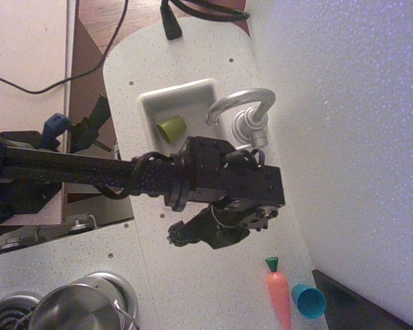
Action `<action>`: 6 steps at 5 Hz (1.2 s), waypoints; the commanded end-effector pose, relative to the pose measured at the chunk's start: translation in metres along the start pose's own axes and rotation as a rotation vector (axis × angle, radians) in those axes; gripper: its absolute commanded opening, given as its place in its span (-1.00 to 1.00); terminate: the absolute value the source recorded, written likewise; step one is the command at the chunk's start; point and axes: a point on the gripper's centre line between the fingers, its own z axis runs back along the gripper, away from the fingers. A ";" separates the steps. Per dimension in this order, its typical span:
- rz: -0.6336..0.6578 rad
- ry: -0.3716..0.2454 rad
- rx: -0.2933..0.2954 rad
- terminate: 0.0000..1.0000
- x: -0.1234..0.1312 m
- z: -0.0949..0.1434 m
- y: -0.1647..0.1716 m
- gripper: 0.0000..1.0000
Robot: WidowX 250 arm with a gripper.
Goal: Turn faucet left
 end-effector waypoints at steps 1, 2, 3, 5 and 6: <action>0.000 0.000 0.000 -1.00 0.000 0.000 0.000 1.00; 0.076 -0.176 0.185 -1.00 -0.034 0.022 0.038 1.00; 0.073 -0.276 0.281 -1.00 -0.077 0.057 0.048 1.00; 0.031 -0.222 0.225 -1.00 -0.143 0.085 0.085 1.00; -0.037 -0.117 0.166 -1.00 -0.103 0.075 0.093 1.00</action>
